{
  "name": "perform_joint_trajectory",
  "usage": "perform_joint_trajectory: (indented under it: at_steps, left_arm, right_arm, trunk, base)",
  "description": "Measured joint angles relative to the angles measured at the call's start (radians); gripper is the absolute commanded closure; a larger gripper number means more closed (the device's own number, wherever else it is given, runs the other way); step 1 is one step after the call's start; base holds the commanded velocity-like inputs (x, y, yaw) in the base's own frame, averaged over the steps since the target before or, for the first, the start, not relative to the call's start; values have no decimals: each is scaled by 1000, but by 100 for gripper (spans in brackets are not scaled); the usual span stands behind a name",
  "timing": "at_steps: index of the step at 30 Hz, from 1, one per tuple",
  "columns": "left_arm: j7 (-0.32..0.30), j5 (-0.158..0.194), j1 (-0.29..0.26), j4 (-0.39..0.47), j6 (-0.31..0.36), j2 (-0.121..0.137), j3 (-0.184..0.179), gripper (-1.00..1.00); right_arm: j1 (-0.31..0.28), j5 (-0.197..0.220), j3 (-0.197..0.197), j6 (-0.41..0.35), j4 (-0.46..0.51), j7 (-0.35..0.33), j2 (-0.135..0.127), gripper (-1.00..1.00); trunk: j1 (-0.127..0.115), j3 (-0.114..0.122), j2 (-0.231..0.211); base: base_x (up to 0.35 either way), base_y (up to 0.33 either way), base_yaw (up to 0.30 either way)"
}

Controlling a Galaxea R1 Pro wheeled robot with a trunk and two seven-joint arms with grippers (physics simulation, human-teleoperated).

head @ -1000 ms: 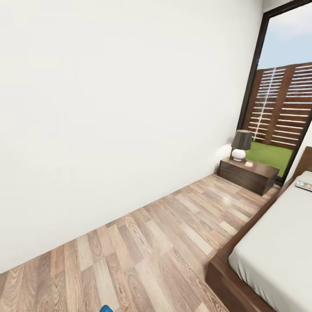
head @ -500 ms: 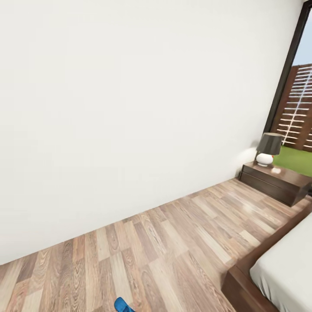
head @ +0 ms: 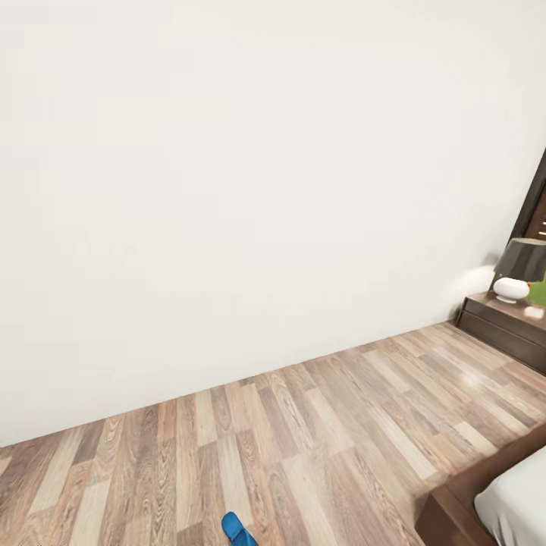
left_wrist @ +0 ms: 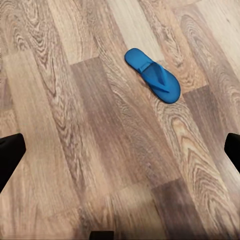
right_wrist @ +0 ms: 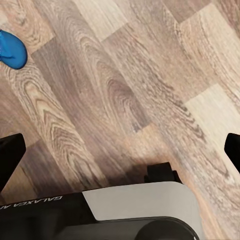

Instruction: In the bedroom, move the book from the bed onto either nightstand, and place the two sandals side by side next to the bed.

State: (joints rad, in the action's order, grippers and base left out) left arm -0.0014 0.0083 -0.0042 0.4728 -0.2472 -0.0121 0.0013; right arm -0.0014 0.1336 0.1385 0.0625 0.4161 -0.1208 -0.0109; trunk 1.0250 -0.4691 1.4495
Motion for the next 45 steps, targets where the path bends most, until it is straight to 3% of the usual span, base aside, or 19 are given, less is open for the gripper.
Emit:
perform_joint_trajectory:
  at_steps: [45]
  left_arm:
    - [0, 0, 0, -1, 0, 0, 0, -100]
  right_arm:
    - [0, 0, 0, 0, 0, 0, 0, -100]
  trunk:
    - [0, 0, 0]
  base:
    - [0, 0, 267]
